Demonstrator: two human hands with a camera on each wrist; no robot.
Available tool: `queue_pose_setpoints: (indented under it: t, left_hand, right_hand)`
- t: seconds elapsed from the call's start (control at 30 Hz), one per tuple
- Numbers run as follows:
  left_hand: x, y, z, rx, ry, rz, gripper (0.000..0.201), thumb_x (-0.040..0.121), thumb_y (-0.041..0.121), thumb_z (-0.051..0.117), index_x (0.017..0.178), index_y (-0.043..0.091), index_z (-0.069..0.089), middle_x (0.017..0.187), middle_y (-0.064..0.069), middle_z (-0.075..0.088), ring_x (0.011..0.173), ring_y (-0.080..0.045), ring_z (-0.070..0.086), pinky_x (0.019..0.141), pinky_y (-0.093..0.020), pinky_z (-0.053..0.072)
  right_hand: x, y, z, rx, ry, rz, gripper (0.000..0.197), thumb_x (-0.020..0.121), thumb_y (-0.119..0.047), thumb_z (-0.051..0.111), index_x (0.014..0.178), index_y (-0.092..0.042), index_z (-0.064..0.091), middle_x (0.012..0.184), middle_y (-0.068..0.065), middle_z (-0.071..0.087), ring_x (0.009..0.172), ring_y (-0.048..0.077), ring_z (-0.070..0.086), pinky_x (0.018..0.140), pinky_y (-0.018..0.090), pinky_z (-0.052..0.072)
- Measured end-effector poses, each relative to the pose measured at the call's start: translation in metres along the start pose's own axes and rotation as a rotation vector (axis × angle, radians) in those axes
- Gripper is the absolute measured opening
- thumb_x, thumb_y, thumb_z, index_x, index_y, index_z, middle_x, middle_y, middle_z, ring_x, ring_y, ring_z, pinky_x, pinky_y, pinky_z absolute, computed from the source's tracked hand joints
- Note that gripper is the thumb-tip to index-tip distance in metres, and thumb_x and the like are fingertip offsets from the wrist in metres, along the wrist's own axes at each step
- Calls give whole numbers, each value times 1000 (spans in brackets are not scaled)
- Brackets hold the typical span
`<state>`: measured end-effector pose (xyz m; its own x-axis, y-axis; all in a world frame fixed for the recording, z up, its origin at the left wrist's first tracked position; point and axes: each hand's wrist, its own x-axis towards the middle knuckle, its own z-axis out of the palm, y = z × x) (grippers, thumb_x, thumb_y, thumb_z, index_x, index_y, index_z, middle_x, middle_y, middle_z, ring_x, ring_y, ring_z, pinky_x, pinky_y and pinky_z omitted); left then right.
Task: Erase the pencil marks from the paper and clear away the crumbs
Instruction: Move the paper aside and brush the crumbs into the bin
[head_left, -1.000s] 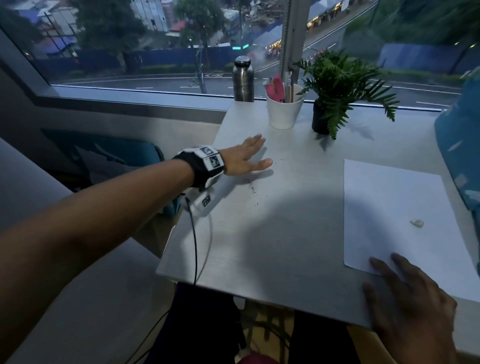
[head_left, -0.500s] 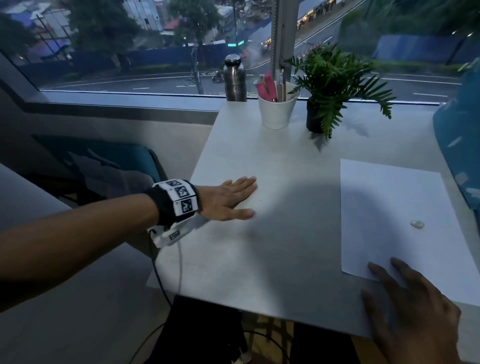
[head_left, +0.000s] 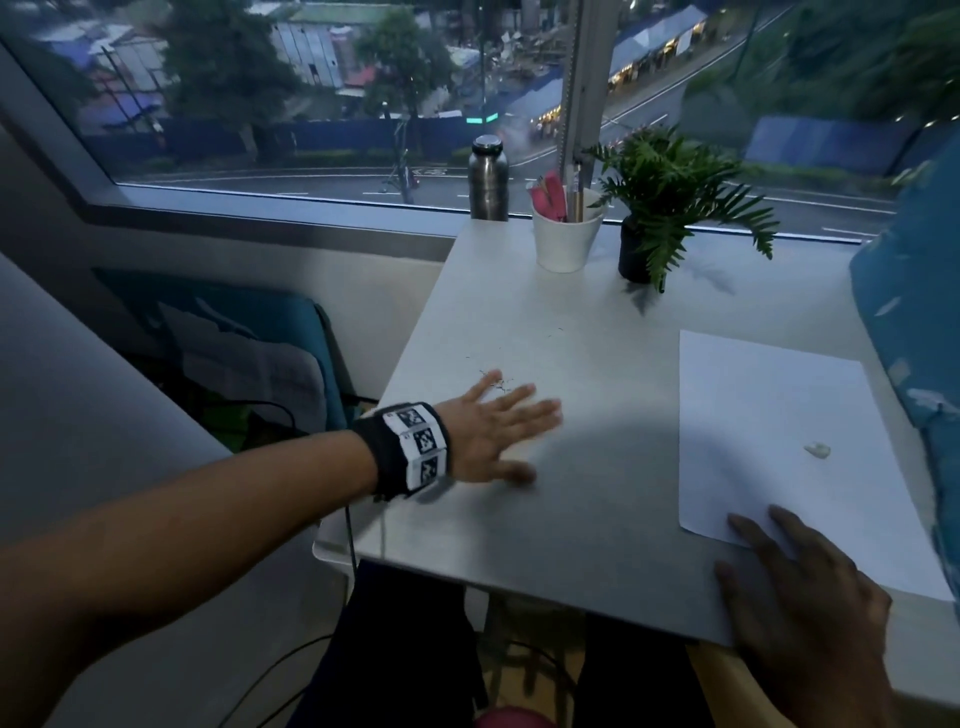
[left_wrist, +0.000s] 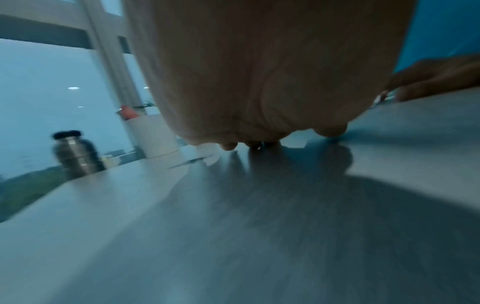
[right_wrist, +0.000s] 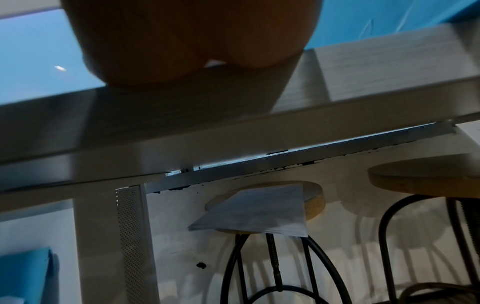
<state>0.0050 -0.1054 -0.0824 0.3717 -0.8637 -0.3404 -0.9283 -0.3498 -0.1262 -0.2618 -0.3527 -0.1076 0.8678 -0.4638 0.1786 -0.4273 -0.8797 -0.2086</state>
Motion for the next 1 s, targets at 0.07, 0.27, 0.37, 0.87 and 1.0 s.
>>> queue_pose_setpoints:
  t: [0.07, 0.27, 0.37, 0.87, 1.0]
  left_hand:
    - [-6, -22, 4, -33, -33, -99, 80, 94, 70, 15, 156, 27, -12, 162, 8, -16, 150, -18, -13, 118, -51, -14]
    - [-20, -56, 10, -95, -50, -349, 96, 84, 82, 5, 156, 20, -11, 163, 2, -15, 149, -16, -17, 117, -51, -17]
    - [-20, -44, 7, -127, 22, -377, 101, 84, 84, 8, 156, 16, -10, 163, -2, -15, 148, -18, -20, 117, -52, -17]
    - [-22, -73, 8, -114, -67, -340, 96, 83, 83, 2, 155, 23, -13, 163, 1, -16, 149, -17, -18, 116, -54, -17]
    - [-26, -54, -2, -98, -7, -220, 94, 85, 83, 4, 156, 22, -12, 162, 0, -18, 148, -21, -19, 116, -55, -16]
  right_hand:
    - [0, 1, 1, -2, 4, -5, 62, 78, -61, 38, 124, -29, 66, 139, 6, 53, 121, 33, 54, 91, 54, 43]
    - [1, 1, 0, -11, 13, -13, 64, 77, -62, 38, 122, -28, 67, 137, 8, 55, 120, 34, 54, 91, 54, 43]
    - [0, -1, -1, 4, 16, -8, 63, 77, -61, 38, 122, -28, 67, 137, 7, 54, 121, 33, 53, 92, 52, 40]
    - [-2, -1, 3, 21, 100, -37, 59, 78, -58, 40, 119, -26, 68, 135, 8, 55, 118, 34, 55, 90, 53, 42]
    - [-3, -1, 4, 14, 104, -40, 58, 79, -58, 41, 120, -27, 68, 136, 7, 55, 119, 33, 55, 89, 53, 42]
